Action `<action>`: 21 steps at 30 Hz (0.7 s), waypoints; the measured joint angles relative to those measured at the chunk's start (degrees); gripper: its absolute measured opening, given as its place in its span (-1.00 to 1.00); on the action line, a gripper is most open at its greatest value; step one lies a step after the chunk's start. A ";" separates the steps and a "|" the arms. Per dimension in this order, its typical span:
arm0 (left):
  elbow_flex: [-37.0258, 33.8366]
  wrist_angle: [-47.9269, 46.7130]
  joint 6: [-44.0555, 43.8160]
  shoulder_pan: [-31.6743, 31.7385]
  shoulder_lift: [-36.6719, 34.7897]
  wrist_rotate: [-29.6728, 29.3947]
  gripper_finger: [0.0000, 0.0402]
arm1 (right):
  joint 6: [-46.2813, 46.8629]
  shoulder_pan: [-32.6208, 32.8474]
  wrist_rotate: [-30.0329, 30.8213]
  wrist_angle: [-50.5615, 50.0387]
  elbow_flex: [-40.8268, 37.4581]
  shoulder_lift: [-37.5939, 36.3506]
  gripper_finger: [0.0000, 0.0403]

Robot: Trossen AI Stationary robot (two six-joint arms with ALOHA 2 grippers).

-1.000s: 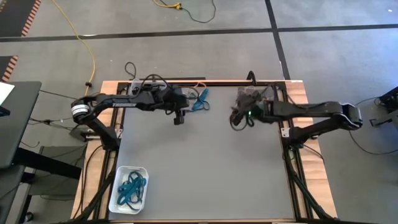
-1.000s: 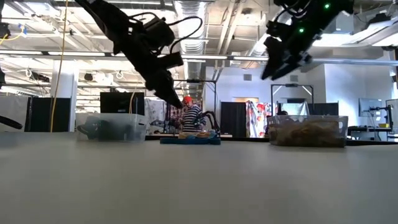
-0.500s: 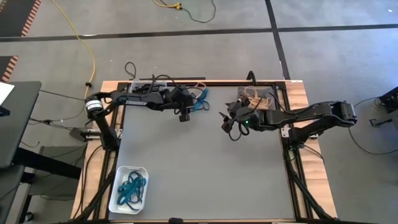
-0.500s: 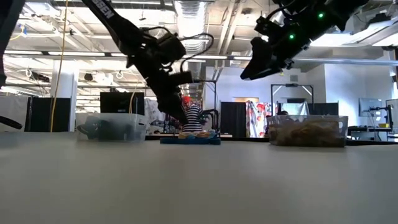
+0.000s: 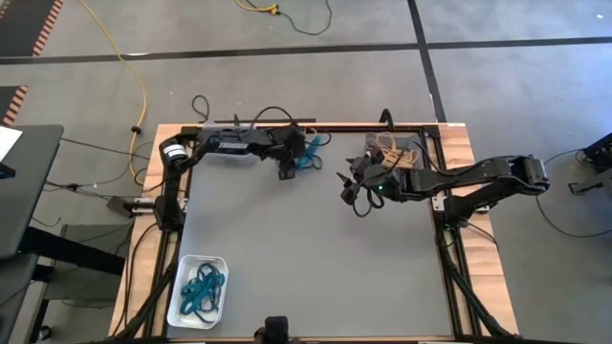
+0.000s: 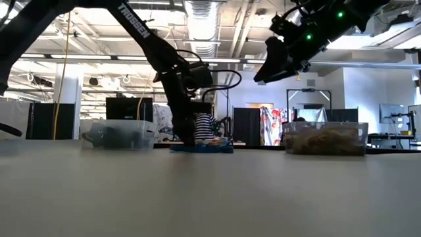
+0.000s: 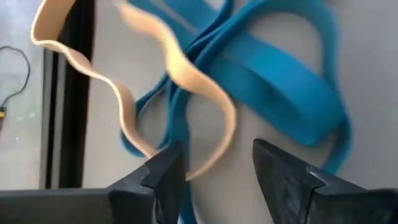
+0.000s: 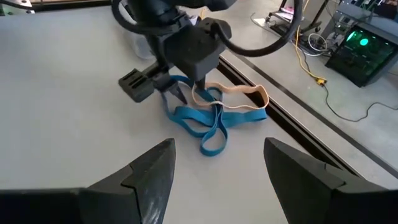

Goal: Sort rubber bands into baskets
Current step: Put the white rubber band into the black transparent bin

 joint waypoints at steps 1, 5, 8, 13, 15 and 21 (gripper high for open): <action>0.16 -0.15 0.14 0.18 0.16 -0.10 -0.14 | 0.01 0.00 -0.10 -0.07 0.00 0.00 0.36; 0.77 -0.60 1.80 0.51 0.84 -0.36 -0.41 | -0.02 0.00 -0.13 -0.12 0.00 0.00 0.36; 0.82 -0.86 2.96 0.51 0.66 -0.34 -0.78 | -0.02 0.00 -0.13 -0.24 0.00 0.00 0.36; 0.77 -2.88 3.14 0.19 -2.44 0.29 -0.98 | -0.71 0.00 -0.11 -0.26 0.00 0.00 0.36; 0.77 -3.63 3.18 -0.33 -4.74 1.31 -0.99 | -2.14 0.00 -0.11 -0.21 -0.07 0.00 0.36; 0.80 -4.41 2.81 -2.18 -14.58 10.30 -1.00 | -5.13 -0.53 0.20 2.45 -2.42 0.62 0.36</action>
